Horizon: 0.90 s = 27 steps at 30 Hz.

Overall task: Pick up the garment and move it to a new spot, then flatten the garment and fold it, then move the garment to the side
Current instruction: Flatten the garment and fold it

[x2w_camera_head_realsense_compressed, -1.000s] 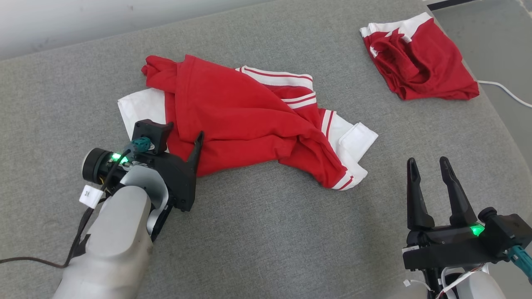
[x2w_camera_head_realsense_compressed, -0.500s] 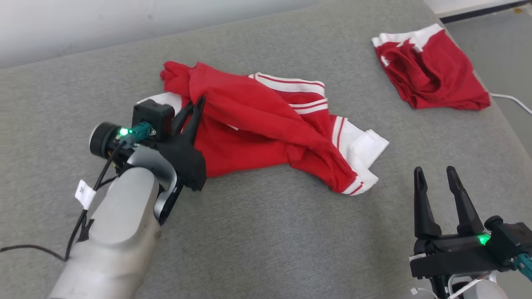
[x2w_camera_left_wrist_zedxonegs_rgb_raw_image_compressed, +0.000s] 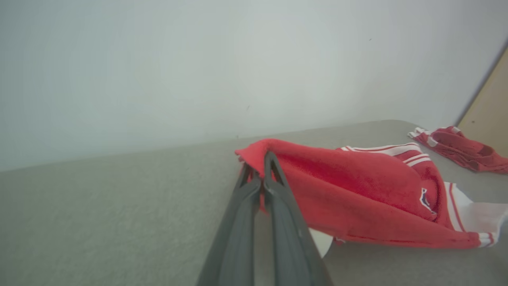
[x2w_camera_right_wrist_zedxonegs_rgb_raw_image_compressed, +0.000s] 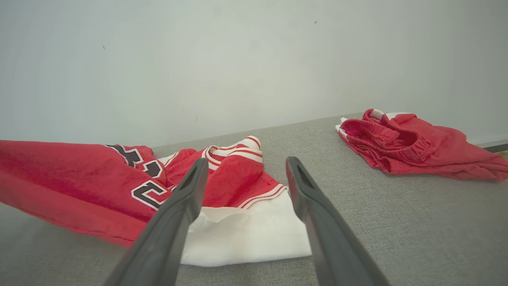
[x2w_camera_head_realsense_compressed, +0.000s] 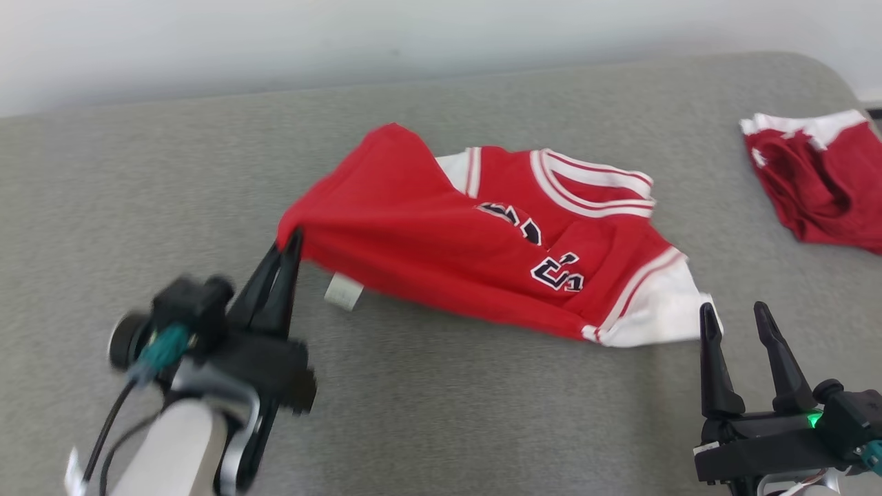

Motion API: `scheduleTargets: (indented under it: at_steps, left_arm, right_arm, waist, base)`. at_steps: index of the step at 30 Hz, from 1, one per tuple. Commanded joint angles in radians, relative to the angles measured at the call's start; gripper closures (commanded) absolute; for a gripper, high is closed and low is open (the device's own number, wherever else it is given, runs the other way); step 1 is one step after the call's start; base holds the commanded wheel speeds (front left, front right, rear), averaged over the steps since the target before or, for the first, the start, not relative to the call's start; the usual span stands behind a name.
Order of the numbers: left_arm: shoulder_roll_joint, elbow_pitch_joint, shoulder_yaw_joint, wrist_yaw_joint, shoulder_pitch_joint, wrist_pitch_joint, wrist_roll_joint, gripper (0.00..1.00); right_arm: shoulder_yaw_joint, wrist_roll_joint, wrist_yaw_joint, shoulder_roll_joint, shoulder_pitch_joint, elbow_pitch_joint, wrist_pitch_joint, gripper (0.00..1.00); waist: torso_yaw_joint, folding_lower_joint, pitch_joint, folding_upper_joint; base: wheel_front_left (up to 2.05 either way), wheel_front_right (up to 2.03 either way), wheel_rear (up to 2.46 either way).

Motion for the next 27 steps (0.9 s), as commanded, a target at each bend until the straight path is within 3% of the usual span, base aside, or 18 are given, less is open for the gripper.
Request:
scheduleTargets:
  at_steps: [1,7,14,15,16,17,27]
  left_arm:
    - [0.017,-0.055,0.017,0.025,0.072,0.011,-0.02,1.0]
    - [0.028,-0.19,0.056,0.102,0.319,0.029,-0.071,1.0]
    - [-0.013,-0.108,0.053,0.116,0.451,-0.012,-0.115,1.0]
    - [-0.021,-0.091,0.056,0.113,0.457,-0.025,-0.125,0.89]
    - [-0.024,-0.072,0.056,0.111,0.459,-0.034,-0.126,0.49]
    - [-0.021,-0.053,0.053,0.107,0.461,-0.045,-0.121,0.02]
    - [-0.023,-0.053,0.137,0.098,0.407,-0.129,-0.065,0.0]
  right_arm:
    - [-0.002,-0.003,-0.003,-0.006,0.012,0.001,0.0,0.0]
    - [0.004,-0.006,-0.003,-0.015,0.021,0.01,0.0,0.0]
    - [0.014,0.0,-0.003,-0.025,0.014,0.018,0.0,0.0]
    - [0.013,0.0,-0.003,-0.026,0.014,0.018,0.0,0.0]
    - [0.012,0.001,-0.003,-0.027,0.015,0.019,0.0,0.0]
    - [0.014,0.001,-0.003,-0.026,0.016,0.021,0.0,0.0]
    - [0.003,-0.001,-0.003,-0.034,0.034,0.022,0.0,0.0]
  waist:
    - [0.09,0.0001,-0.046,0.0]
    - [0.137,0.0001,-0.057,0.0]
    - [0.135,0.0001,-0.061,0.0]
    - [0.131,0.0001,-0.062,0.0]
    - [0.127,0.0001,-0.063,0.0]
    - [0.121,0.0001,-0.065,0.0]
    - [0.097,0.0001,-0.091,0.0]
  base:
    - [0.0,0.0,0.0]
    - [0.0,0.0,0.0]
    - [0.0,0.0,0.0]
    - [0.0,0.0,0.0]
    - [0.0,0.0,0.0]
    - [0.0,0.0,0.0]
    - [0.0,0.0,0.0]
